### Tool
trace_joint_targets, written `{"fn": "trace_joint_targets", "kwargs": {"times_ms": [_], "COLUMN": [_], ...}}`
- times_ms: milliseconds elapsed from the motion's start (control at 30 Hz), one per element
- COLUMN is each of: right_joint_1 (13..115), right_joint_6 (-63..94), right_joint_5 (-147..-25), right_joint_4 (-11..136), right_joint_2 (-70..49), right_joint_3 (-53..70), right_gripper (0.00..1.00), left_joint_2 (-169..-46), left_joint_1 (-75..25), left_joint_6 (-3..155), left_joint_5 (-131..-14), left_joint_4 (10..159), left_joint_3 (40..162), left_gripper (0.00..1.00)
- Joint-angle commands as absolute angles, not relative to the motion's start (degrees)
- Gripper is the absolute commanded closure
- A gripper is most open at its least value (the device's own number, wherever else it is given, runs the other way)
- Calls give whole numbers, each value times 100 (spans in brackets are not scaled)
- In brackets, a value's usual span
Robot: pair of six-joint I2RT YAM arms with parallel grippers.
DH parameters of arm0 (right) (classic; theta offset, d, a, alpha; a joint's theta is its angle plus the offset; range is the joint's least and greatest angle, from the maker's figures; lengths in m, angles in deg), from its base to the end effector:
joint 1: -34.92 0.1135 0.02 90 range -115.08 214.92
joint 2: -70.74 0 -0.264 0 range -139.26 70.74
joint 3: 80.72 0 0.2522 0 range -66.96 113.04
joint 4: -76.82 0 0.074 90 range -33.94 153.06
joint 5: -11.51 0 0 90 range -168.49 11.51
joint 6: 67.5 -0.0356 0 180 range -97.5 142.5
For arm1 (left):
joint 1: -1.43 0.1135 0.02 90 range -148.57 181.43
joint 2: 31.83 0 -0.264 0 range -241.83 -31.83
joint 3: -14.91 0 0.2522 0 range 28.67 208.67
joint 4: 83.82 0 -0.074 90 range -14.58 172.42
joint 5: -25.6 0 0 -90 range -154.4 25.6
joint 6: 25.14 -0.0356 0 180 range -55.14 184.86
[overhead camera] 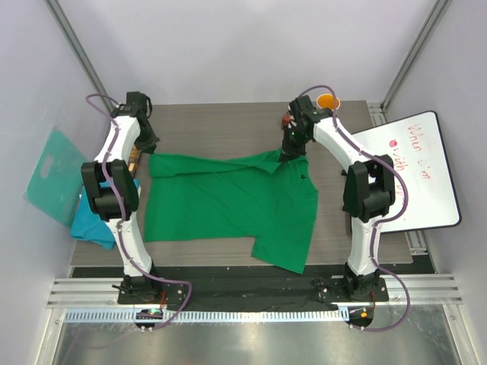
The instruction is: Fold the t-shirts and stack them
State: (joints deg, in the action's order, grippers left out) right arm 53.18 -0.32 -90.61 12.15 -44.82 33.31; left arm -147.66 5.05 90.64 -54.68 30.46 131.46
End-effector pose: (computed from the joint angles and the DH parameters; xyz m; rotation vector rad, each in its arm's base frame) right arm 0.4059 0.1418 0.2454 0.0486 2.7868 0.4831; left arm 0.4321 0.0334 0.2554 -0.7289 2.5793 0.1094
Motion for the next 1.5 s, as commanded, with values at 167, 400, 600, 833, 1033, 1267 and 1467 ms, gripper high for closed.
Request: {"fn": "trace_joint_targets", "kwargs": {"times_ms": [167, 400, 600, 833, 1033, 1267, 1467], "right_joint_1": [5320, 5320, 5311, 5267, 5267, 5276, 5267], "right_joint_6": [-123, -35, 123, 246, 282, 176, 211], "right_joint_5": [-8385, -8288, -7568, -7391, -7601, -7770, -7978], "right_joint_4": [1375, 1121, 1427, 1683, 1753, 1780, 1903], "right_joint_2": [-5028, -5362, -4835, -4808, -5045, -5002, -5045], "right_joint_3": [5221, 5986, 5522, 5442, 5696, 5372, 4976], "right_gripper": [99, 99, 99, 99, 99, 99, 99], "left_joint_2": [-15478, -15927, -16032, -16269, -15928, -14901, -14292], "left_joint_1": [512, 504, 504, 416, 328, 275, 266], "left_joint_6": [9184, 9017, 8938, 8938, 8947, 8832, 8745], "left_joint_5": [-5279, -5437, -5481, -5490, -5543, -5508, -5051], "left_joint_4": [3566, 3601, 3847, 4436, 4576, 4621, 4999], "left_joint_3": [14424, 15014, 15075, 15339, 14997, 13864, 13044], "left_gripper": [100, 100, 100, 100, 100, 100, 100]}}
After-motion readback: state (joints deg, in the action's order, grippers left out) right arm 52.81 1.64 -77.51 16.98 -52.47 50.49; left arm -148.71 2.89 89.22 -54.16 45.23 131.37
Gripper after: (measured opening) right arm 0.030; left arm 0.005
